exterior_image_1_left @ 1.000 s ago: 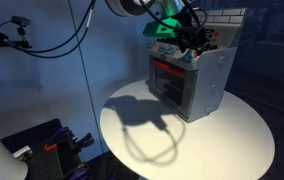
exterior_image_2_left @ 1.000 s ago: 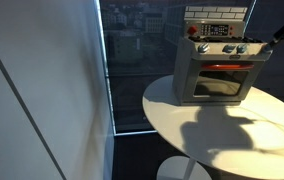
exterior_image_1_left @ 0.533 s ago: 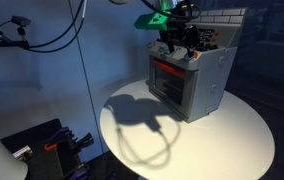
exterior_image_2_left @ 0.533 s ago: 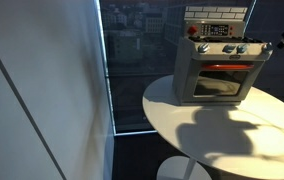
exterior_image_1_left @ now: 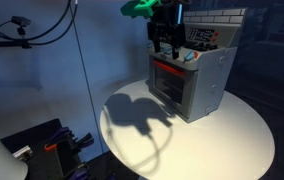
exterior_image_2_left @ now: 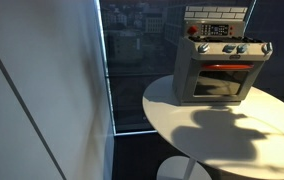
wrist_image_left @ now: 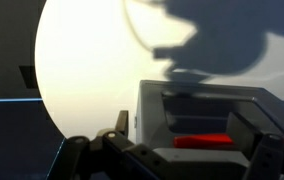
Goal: Turn the first right switch to the left
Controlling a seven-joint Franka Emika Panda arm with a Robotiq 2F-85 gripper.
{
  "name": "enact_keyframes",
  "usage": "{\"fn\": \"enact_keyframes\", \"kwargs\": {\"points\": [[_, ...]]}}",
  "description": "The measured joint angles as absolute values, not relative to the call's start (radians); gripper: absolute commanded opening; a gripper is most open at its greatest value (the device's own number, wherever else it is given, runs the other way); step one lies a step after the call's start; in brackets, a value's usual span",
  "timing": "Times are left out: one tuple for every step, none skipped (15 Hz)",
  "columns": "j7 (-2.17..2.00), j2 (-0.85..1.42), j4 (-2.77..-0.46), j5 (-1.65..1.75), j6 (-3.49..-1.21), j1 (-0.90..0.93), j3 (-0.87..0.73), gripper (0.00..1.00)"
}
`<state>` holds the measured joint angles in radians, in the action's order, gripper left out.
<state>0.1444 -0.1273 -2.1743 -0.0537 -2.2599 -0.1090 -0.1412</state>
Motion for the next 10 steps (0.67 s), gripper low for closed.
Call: {"fn": "enact_keyframes", "kwargs": {"points": [[0.143,-0.139,-2.173,-0.054,-2.215,-0.109,-0.143,1.0],[0.141,-0.151,-2.172,-0.054,-2.169,-0.109,-0.144,1.0],[0.138,-0.163,-2.171,-0.053,-2.122,-0.109,-0.145,1.0],[0.132,-0.175,-2.17,-0.052,-2.079,-0.11,-0.146,1.0],[0.122,-0.188,-2.17,-0.052,-2.038,-0.11,-0.146,1.0],[0.113,-0.201,-2.17,-0.05,-1.997,-0.111,-0.146,1.0],[0.101,-0.214,-2.169,-0.048,-1.957,-0.111,-0.146,1.0],[0.092,-0.227,-2.169,-0.046,-1.92,-0.112,-0.146,1.0],[0.078,-0.242,-2.169,-0.043,-1.888,-0.112,-0.146,1.0],[0.064,-0.256,-2.169,-0.038,-1.861,-0.112,-0.146,1.0]]}}
